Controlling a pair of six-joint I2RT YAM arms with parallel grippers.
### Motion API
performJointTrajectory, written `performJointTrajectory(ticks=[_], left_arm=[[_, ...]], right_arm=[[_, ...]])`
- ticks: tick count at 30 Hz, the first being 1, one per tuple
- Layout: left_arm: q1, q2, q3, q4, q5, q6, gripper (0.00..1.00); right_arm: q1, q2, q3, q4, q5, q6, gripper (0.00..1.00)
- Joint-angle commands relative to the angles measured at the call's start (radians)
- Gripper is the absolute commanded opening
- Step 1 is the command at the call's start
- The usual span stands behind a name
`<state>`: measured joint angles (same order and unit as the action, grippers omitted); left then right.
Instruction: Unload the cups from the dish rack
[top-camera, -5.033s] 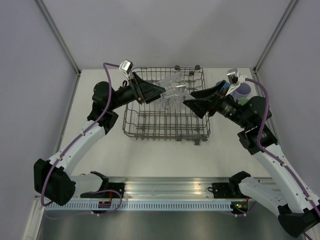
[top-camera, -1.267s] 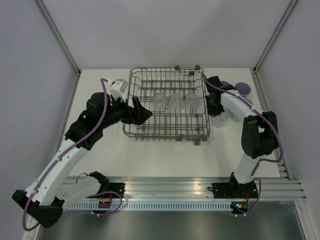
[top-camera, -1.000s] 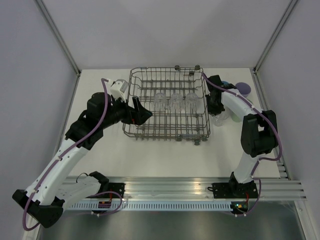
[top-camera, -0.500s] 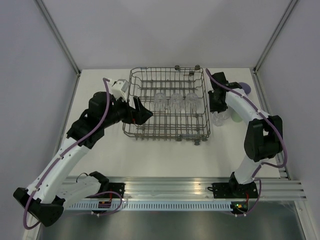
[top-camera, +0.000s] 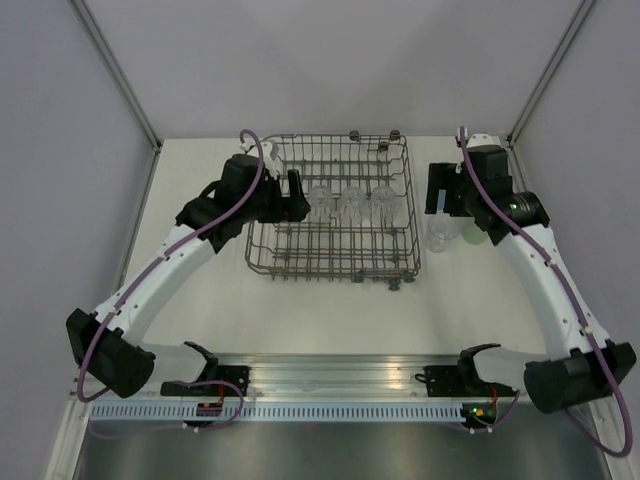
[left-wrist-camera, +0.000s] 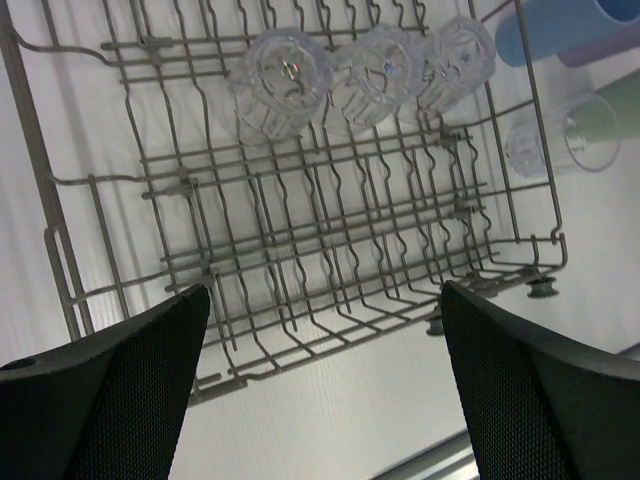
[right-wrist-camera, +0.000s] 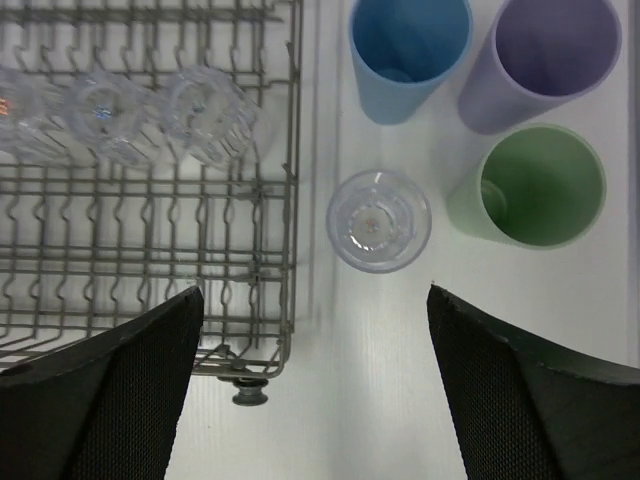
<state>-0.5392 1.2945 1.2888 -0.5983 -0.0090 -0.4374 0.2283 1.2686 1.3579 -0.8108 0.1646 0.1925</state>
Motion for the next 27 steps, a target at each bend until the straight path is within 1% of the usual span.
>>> performJointTrajectory(ticks=[1,3,7,8,10,12,13,16,20,27], left_arm=[[-0.018,0.090,0.124,-0.014,-0.127,-0.012,1.00],[-0.028,0.143,0.174,-0.038,-0.155,0.000,1.00],[-0.039,0.297,0.332,-0.083,-0.206,0.034,1.00],[-0.041,0.352,0.354,-0.087,-0.209,0.052,1.00],[-0.042,0.400,0.417,-0.107,-0.224,0.086,1.00],[-0.042,0.477,0.455,-0.119,-0.246,0.103,1.00],[-0.041,0.506,0.504,-0.142,-0.262,0.111,1.00],[-0.041,0.607,0.602,-0.185,-0.269,0.137,1.00],[-0.041,0.684,0.667,-0.190,-0.273,0.140,1.00],[-0.041,0.769,0.711,-0.184,-0.253,0.112,0.99]], right_arm=[[0.012,-0.159,-0.104,0.083,-0.106,0.015,0.98],[0.011,-0.248,-0.141,0.105,-0.138,0.033,0.98],[0.011,-0.337,-0.172,0.075,-0.162,0.057,0.98],[0.011,-0.350,-0.175,0.064,-0.207,0.061,0.98],[0.013,-0.391,-0.190,0.047,-0.275,0.068,0.98],[0.011,-0.436,-0.204,0.039,-0.312,0.071,0.98],[0.013,-0.448,-0.215,0.032,-0.321,0.074,0.98],[0.011,-0.489,-0.230,0.013,-0.313,0.070,0.98],[0.011,-0.486,-0.233,-0.034,-0.183,0.047,0.98],[0.011,-0.486,-0.244,-0.022,-0.203,0.047,0.98]])
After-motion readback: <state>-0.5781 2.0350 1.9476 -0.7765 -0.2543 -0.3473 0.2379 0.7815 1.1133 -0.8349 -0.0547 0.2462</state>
